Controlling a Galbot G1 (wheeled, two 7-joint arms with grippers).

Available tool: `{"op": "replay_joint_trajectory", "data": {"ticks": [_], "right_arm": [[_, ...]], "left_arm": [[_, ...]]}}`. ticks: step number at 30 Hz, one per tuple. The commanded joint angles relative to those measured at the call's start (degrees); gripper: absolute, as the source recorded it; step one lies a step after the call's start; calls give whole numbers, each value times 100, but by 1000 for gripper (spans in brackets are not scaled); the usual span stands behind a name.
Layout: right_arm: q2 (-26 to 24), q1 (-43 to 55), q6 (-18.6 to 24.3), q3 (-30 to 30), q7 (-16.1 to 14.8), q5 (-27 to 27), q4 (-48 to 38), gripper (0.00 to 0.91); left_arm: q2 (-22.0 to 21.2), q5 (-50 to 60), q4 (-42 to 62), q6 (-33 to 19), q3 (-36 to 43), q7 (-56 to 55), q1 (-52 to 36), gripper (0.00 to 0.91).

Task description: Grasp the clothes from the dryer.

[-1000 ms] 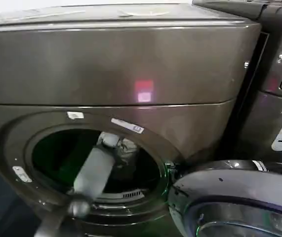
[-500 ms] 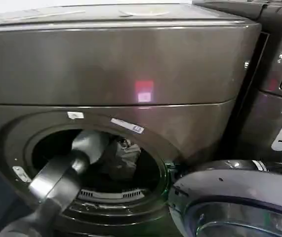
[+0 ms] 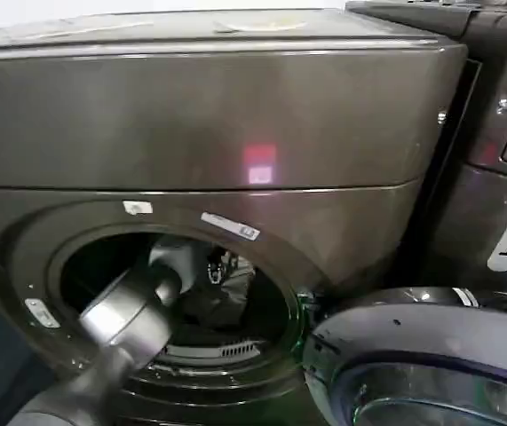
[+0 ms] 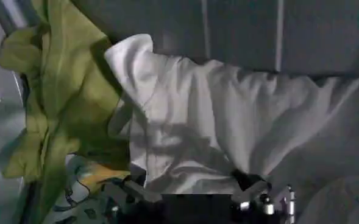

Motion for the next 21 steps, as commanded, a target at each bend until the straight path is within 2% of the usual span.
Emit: {"op": "replay_joint_trajectory", "data": {"ticks": [1, 7, 9, 11, 12, 14, 21], "right_arm": [[2, 28, 8, -26, 0, -11, 2, 907], [29, 71, 17, -61, -6, -20, -6, 907], [38, 103, 19, -89, -5, -25, 4, 907], [44, 134, 22, -119, -6, -32, 3, 907], [47, 147, 24, -141, -6, -54, 2, 907], [43, 192, 30, -203, -8, -94, 5, 907], [37, 313, 30, -360, -7, -146, 25, 907]], "left_arm": [[-23, -160, 87, -57, 27, -2, 4, 0], [-9, -214, 57, -99, -20, -27, -58, 0], [41, -299, -67, -58, -294, -182, -100, 0], [157, -369, -399, 58, -971, -443, -114, 0], [232, -367, -674, 158, -1511, -550, -105, 0], [438, -593, -1333, 381, -1927, -810, 13, 0], [997, -2182, -3489, 1383, -2617, -1712, 1247, 0]]}}
